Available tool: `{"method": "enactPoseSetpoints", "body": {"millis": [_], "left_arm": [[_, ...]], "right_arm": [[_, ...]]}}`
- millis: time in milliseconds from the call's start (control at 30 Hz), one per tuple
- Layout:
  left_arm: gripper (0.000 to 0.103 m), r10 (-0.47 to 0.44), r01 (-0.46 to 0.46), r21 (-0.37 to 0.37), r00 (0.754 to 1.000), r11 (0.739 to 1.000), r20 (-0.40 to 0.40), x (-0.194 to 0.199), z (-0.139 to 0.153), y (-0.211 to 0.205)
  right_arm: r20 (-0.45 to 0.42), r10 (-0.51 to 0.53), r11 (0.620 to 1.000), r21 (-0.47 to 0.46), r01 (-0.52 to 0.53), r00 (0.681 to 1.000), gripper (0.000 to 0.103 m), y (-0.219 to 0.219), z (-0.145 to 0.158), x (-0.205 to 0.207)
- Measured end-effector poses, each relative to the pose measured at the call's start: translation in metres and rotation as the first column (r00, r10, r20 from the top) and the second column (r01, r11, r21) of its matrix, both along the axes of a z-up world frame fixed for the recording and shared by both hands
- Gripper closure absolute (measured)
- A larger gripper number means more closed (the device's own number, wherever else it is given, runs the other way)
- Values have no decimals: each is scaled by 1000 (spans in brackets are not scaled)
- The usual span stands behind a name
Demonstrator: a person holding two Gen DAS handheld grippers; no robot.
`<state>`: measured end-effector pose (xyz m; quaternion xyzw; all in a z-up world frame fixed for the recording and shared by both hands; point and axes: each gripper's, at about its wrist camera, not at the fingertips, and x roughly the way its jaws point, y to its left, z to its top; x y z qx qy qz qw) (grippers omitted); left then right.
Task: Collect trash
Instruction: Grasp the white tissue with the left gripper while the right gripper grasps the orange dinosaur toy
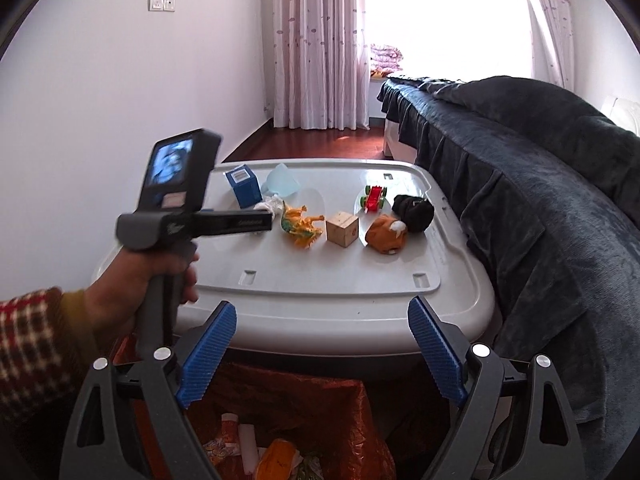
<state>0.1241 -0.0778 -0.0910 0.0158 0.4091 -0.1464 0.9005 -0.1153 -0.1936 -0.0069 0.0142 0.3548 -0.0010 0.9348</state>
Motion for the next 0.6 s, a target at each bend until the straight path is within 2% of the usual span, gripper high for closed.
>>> {"method": "enactPoseSetpoints", "body": {"millis": [167, 300, 367, 433, 467, 500, 600], "left_arm": [[30, 14, -13, 34, 999, 999, -33, 23, -15, -5], [35, 31, -28, 43, 997, 999, -65, 33, -26, -4], [48, 24, -20, 34, 995, 999, -99, 39, -31, -5], [56, 31, -26, 44, 994, 999, -104, 43, -32, -7], [67, 31, -26, 51, 994, 998, -104, 44, -32, -8], [71, 33, -27, 54, 993, 998, -110, 45, -33, -8], [73, 41, -36, 44, 992, 998, -120, 43, -31, -8]], "right_arm": [[-15, 3, 999, 41, -3, 1000, 16, -5, -3, 3], [-11, 2, 997, 77, -1, 1000, 15, -9, -1, 3], [-9, 3, 997, 82, -2, 1000, 15, -9, -1, 3], [-11, 5, 997, 80, -4, 1000, 15, -8, -2, 3], [-11, 5, 997, 79, -4, 1000, 15, -8, -2, 4], [-10, 5, 997, 78, -4, 1000, 15, -8, -2, 3], [-13, -1, 998, 70, 2, 1000, 15, -8, -3, 4]]}}
